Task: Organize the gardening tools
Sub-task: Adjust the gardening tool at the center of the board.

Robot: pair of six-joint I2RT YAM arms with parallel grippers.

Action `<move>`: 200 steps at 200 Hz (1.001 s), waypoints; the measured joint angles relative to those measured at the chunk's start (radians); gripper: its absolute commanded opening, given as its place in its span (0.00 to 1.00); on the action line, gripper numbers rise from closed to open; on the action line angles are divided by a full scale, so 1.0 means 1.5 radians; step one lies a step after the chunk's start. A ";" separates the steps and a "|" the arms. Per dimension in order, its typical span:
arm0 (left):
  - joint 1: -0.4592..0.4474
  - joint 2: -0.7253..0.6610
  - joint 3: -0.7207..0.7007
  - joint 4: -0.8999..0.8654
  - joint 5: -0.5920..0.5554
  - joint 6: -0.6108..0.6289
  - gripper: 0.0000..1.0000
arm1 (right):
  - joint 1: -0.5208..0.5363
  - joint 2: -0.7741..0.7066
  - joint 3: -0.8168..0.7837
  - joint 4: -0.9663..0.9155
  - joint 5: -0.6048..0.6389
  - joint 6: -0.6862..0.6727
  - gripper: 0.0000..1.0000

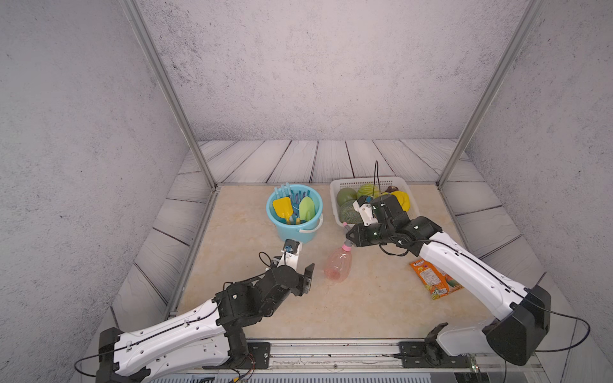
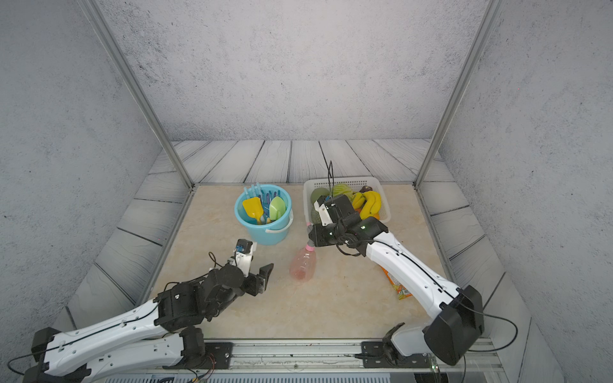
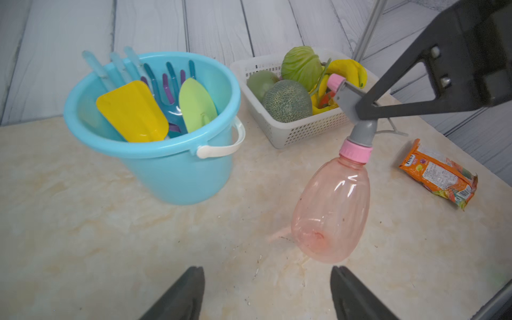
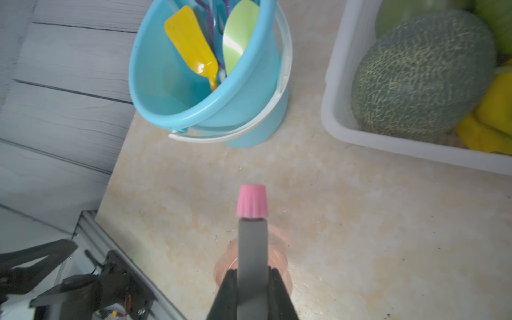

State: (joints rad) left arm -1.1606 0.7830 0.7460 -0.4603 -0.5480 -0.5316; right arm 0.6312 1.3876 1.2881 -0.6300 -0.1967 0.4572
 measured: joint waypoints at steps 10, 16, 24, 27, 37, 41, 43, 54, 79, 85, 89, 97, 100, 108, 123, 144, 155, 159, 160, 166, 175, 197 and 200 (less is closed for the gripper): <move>0.000 -0.015 -0.002 -0.026 -0.011 -0.026 0.78 | 0.000 0.010 0.000 0.008 0.024 -0.005 0.00; 0.000 -0.024 -0.004 -0.043 -0.018 -0.042 0.79 | 0.000 0.017 0.001 0.014 0.037 -0.007 0.00; 0.000 -0.034 -0.007 -0.064 -0.025 -0.060 0.79 | 0.000 0.027 0.003 0.022 0.052 -0.010 0.00; 0.000 -0.037 -0.008 -0.071 -0.027 -0.068 0.80 | 0.001 0.031 0.005 0.025 0.056 -0.011 0.00; 0.000 -0.047 -0.011 -0.096 -0.036 -0.088 0.80 | 0.002 0.048 0.011 0.037 0.073 -0.014 0.00; 0.000 -0.050 -0.011 -0.104 -0.038 -0.095 0.80 | 0.003 0.055 0.014 0.042 0.081 -0.015 0.00; 0.000 -0.052 -0.011 -0.108 -0.039 -0.098 0.80 | 0.004 0.059 0.016 0.044 0.084 -0.016 0.00; 0.000 -0.060 -0.013 -0.126 -0.046 -0.114 0.80 | 0.007 0.079 0.025 0.055 0.102 -0.018 0.00; 0.000 -0.072 -0.015 -0.158 -0.057 -0.138 0.80 | 0.025 0.122 0.054 0.071 0.133 -0.026 0.00; 0.000 -0.073 -0.015 -0.163 -0.058 -0.141 0.80 | 0.030 0.130 0.060 0.073 0.138 -0.028 0.00; 0.000 -0.074 -0.015 -0.167 -0.060 -0.143 0.80 | 0.035 0.137 0.065 0.075 0.144 -0.031 0.00; 0.002 -0.076 -0.015 -0.172 -0.063 -0.146 0.81 | 0.043 0.146 0.069 0.081 0.155 -0.034 0.00; 0.002 -0.077 -0.015 -0.174 -0.063 -0.147 0.81 | 0.046 0.148 0.070 0.083 0.158 -0.035 0.00; 0.002 -0.077 -0.015 -0.179 -0.065 -0.150 0.81 | 0.056 0.156 0.072 0.089 0.169 -0.039 0.00; 0.003 -0.078 -0.015 -0.185 -0.068 -0.153 0.81 | 0.072 0.168 0.072 0.097 0.186 -0.048 0.00; 0.006 -0.078 -0.015 -0.191 -0.072 -0.155 0.82 | 0.093 0.185 0.072 0.109 0.209 -0.062 0.00; 0.007 -0.078 -0.015 -0.195 -0.074 -0.156 0.82 | 0.101 0.194 0.072 0.114 0.221 -0.068 0.00; 0.007 -0.078 -0.015 -0.195 -0.075 -0.156 0.82 | 0.103 0.195 0.072 0.117 0.223 -0.070 0.00; 0.007 -0.078 -0.015 -0.196 -0.075 -0.156 0.82 | 0.104 0.195 0.072 0.118 0.224 -0.071 0.00; 0.009 -0.078 -0.015 -0.196 -0.076 -0.156 0.82 | 0.108 0.197 0.073 0.121 0.228 -0.074 0.00; 0.010 -0.078 -0.015 -0.196 -0.077 -0.156 0.82 | 0.113 0.198 0.073 0.123 0.234 -0.078 0.00; 0.010 -0.078 -0.015 -0.199 -0.079 -0.156 0.82 | 0.122 0.198 0.072 0.132 0.245 -0.084 0.00; 0.010 -0.078 -0.015 -0.199 -0.079 -0.156 0.82 | 0.123 0.198 0.071 0.134 0.246 -0.085 0.00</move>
State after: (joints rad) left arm -1.1450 0.6662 0.7231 -0.7586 -0.6666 -0.7662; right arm 0.8162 1.6852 1.3949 -0.4294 0.1722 0.3294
